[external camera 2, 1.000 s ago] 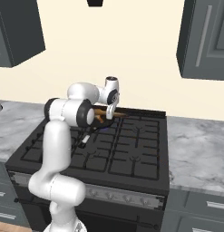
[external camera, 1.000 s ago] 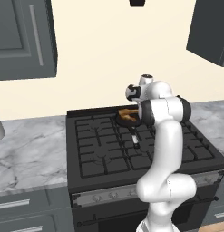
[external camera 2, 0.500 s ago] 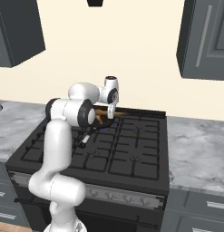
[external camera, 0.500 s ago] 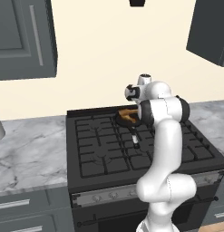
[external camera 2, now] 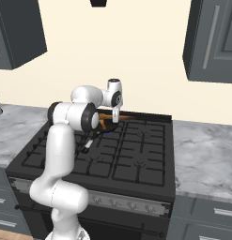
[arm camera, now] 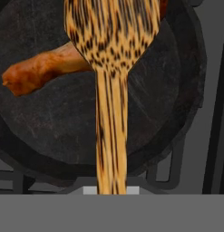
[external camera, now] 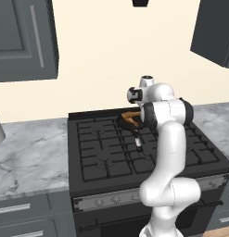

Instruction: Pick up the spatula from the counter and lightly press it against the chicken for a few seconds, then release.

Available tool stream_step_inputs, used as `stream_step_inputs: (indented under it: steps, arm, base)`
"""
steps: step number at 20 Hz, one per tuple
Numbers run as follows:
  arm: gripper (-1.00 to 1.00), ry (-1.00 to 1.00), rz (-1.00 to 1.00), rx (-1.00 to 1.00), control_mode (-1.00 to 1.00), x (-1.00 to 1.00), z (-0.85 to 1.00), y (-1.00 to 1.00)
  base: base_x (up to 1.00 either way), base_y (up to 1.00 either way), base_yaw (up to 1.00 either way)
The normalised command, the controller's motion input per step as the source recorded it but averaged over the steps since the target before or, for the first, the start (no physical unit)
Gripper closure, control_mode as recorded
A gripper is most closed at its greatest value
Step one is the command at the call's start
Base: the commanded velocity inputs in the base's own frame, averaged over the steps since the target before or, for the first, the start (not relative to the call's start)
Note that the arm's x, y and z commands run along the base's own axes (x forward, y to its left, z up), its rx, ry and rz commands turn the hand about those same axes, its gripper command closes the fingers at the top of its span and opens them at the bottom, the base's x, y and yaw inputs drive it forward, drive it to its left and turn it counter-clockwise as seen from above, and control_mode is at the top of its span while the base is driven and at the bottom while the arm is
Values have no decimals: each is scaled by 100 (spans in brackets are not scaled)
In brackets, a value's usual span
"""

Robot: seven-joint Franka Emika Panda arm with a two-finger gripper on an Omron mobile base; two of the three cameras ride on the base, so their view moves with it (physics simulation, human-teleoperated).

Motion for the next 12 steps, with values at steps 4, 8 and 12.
stream_step_inputs:
  steps: [4, 8, 12]
  arm:
    - [100, 0, 6, -4, -100, 0, -9, 0]
    - [100, -2, 8, -1, -100, -14, 5, 0]
    - [100, -10, 10, 0, -100, -23, 42, 0]
  base:
    - [0, 0, 0]
    - [0, 0, 0]
    - [0, 0, 0]
